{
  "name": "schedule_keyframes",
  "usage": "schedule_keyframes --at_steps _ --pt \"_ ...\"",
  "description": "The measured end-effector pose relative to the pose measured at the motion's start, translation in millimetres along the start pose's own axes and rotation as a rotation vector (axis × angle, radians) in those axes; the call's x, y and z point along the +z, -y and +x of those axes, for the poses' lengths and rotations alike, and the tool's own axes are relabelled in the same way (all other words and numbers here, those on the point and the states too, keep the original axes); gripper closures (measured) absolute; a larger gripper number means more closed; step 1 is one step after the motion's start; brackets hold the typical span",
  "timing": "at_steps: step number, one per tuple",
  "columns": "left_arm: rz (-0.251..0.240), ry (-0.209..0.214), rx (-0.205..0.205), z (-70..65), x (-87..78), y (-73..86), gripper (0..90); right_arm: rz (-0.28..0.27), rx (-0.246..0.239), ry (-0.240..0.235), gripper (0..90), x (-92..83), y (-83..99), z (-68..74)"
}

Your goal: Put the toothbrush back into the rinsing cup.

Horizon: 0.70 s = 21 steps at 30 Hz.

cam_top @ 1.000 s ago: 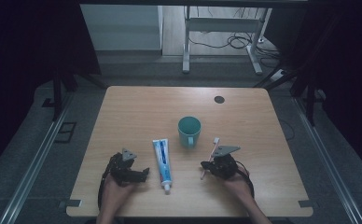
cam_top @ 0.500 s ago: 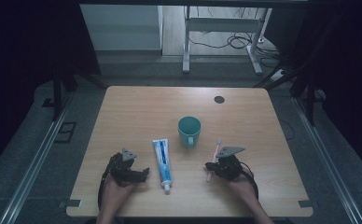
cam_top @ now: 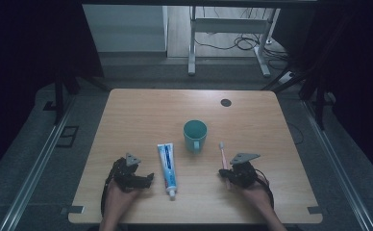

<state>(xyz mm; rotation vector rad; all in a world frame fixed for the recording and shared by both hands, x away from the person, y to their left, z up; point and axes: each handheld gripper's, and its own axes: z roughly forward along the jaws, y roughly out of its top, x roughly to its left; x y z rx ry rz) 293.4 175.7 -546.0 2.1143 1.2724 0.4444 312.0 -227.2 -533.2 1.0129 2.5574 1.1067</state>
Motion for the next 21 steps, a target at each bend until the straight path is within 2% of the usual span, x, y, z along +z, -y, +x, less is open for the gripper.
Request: schedule_keyframes --at_steps 21 --pt "0.003 0.0 0.004 0.3 -0.2 0.0 0.0 -0.008 0.061 0.046 89.0 -24.3 20.8 -22.8"
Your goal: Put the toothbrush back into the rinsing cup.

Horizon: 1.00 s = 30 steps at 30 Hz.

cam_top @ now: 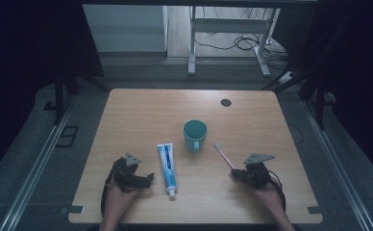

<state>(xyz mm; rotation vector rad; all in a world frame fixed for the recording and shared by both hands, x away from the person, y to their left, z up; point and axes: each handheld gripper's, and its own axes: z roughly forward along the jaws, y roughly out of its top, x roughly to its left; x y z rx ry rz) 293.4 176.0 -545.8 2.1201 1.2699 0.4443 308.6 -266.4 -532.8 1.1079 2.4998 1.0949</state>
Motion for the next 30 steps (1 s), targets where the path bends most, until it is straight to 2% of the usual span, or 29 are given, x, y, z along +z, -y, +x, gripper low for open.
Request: schedule_keyframes --at_steps 13,20,26,27,29,30 --pt "-0.003 0.0 -0.004 -0.3 0.3 0.0 0.0 -0.004 0.043 0.033 88.8 -14.4 10.8 -18.4" --pt "-0.003 0.0 -0.004 -0.3 0.2 0.0 0.0 0.001 0.037 0.03 88.2 -14.4 10.1 -17.0" --pt "0.0 0.0 0.0 0.0 0.0 0.0 0.0 0.012 0.018 0.035 79.8 -19.0 1.4 -16.6" --pt "-0.003 0.0 -0.003 -0.2 0.2 0.0 0.0 0.027 0.012 0.042 75.7 -21.0 -2.2 -17.5" --pt "-0.003 0.0 -0.003 -0.2 0.2 0.0 0.0 0.037 0.012 0.041 74.0 -21.6 -4.1 -18.1" --pt "-0.003 0.0 -0.003 -0.2 0.2 0.0 0.0 0.06 0.008 0.042 70.4 -22.2 -7.5 -19.3"
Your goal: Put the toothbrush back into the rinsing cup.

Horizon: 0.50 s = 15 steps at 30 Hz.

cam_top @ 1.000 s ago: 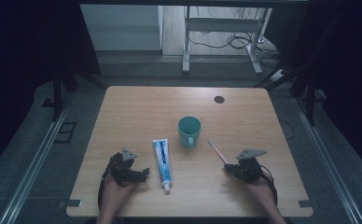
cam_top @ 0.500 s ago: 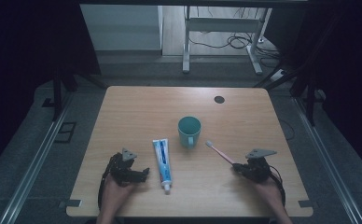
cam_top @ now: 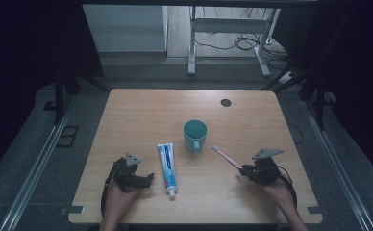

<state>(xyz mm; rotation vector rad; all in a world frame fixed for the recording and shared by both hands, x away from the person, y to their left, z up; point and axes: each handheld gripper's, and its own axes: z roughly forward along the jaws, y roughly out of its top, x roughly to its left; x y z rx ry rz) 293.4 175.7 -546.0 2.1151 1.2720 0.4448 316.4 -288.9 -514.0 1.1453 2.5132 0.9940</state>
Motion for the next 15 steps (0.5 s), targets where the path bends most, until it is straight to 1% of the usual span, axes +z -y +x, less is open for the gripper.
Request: schedule_keyframes --at_steps 6,7,8,9,10,11,12,13,15 --pt "0.0 0.0 -0.001 0.0 0.0 0.0 0.0 0.101 -0.022 0.01 64.0 1.7 -12.3 -3.5" --pt "0.0 0.001 -0.001 0.0 0.0 0.0 0.0 0.101 -0.022 0.01 64.0 1.7 -12.3 -3.5" --pt "0.0 0.0 -0.001 0.0 0.0 0.0 0.0 0.14 -0.035 0.013 61.8 2.9 -17.0 -5.6" --pt "0.0 0.0 0.0 0.0 0.0 0.0 0.0 0.153 -0.038 0.014 60.9 3.3 -18.7 -6.4" --pt "-0.001 0.0 0.0 0.0 0.0 0.0 0.0 0.153 -0.038 0.014 60.9 3.3 -18.7 -6.4" --pt "0.0 0.0 0.0 0.0 0.0 0.0 0.0 0.181 -0.045 0.019 59.6 4.2 -23.2 -8.0" --pt "0.0 0.0 0.0 0.0 0.0 0.0 0.0 0.181 -0.045 0.019 59.6 4.2 -23.2 -8.0" --pt "0.0 0.0 0.0 0.0 0.0 0.0 0.0 0.208 -0.046 0.02 58.4 5.6 -28.5 -9.6" --pt "0.0 0.0 0.0 0.0 0.0 0.0 0.0 0.218 -0.046 0.022 57.9 6.2 -30.3 -9.9"
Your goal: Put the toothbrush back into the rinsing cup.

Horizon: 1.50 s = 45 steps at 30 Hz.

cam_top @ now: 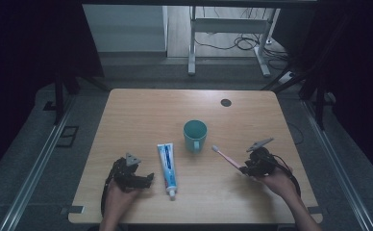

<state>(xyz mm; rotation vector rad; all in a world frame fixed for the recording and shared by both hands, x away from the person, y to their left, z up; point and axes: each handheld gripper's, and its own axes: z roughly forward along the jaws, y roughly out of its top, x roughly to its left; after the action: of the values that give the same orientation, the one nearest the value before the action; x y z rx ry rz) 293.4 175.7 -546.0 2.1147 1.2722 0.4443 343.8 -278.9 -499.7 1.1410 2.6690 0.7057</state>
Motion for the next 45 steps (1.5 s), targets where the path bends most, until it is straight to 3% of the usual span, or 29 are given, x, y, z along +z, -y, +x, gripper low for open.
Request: schedule_keyframes --at_steps 2,19,28,45 --pt "0.0 0.0 0.0 0.0 0.0 0.0 0.0 0.06 -0.014 -0.002 56.5 1.8 -8.1 -1.5" --pt "0.001 0.0 0.0 0.0 0.0 0.0 0.0 0.321 -0.083 -0.002 59.4 16.6 -49.1 -0.9" --pt "0.001 0.0 0.0 0.0 0.0 0.0 0.0 0.392 -0.097 0.007 61.7 27.6 -61.6 3.4" --pt "0.001 0.0 0.0 0.0 0.0 0.0 0.0 0.444 -0.108 0.006 70.2 42.9 -77.9 6.7"
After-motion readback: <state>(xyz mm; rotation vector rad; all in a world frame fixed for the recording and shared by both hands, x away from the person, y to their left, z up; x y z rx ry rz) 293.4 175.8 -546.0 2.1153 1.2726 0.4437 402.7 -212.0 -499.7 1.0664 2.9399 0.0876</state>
